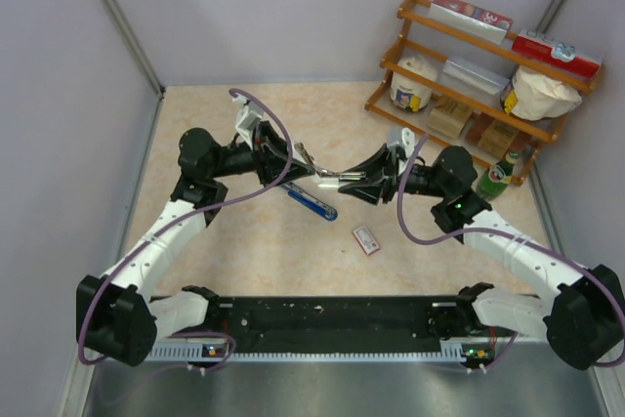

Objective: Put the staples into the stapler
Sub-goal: Open the stapler, then place the stapler at the center of the board.

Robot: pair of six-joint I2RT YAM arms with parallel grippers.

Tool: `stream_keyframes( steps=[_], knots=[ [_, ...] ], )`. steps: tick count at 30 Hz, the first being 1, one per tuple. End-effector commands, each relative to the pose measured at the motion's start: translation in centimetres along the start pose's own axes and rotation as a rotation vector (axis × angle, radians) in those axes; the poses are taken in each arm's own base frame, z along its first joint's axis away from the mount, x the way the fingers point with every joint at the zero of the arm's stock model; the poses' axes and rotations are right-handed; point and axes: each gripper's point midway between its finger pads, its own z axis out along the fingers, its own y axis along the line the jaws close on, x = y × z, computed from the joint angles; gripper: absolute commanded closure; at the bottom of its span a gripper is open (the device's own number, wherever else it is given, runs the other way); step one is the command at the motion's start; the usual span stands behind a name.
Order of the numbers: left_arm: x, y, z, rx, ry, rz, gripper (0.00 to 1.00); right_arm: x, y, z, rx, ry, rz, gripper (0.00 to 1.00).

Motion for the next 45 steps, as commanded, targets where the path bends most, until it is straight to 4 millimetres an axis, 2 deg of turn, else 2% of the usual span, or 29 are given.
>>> stream_keyframes(
  steps=[1,6,12,21,27,34,36,37,41,45],
  knots=[
    [-5.6,1.4,-1.6,-0.100,-0.146,0.226,0.82,1.6,-0.5,-1.4,0.031,0.050,0.068,1.00],
    [-5.0,1.3,-1.3,-0.077,-0.121,0.227,0.70,1.8,-0.4,-1.4,0.023,0.059,0.059,1.00],
    [-4.6,1.3,-1.1,-0.072,-0.101,0.231,0.61,2.4,-0.5,-1.3,0.027,0.087,0.047,1.00],
    [-4.0,1.3,-0.8,-0.068,-0.082,0.229,0.51,3.1,-0.3,-0.7,0.021,0.115,0.055,1.00],
    [-3.7,1.6,-0.7,-0.072,-0.078,0.222,0.48,3.3,-0.4,-0.7,0.023,0.120,0.054,1.00],
    [-4.1,2.0,-0.9,-0.109,-0.093,0.229,0.27,3.8,-1.0,-0.8,0.055,0.134,0.046,1.00],
    [-4.5,2.0,-1.1,-0.127,-0.100,0.242,0.14,3.9,-1.1,-0.8,0.062,0.136,0.044,1.00],
    [-4.6,2.0,-1.2,-0.133,-0.101,0.250,0.02,4.0,-1.2,-0.9,0.067,0.138,0.041,1.00],
    [-5.1,2.2,-1.8,-0.169,-0.111,0.259,0.01,4.3,-1.8,-0.9,0.097,0.146,0.038,1.00],
    [-6.0,3.0,-3.3,-0.237,-0.122,0.255,0.01,4.7,-2.9,-1.1,0.146,0.162,-0.005,1.00]
  ],
)
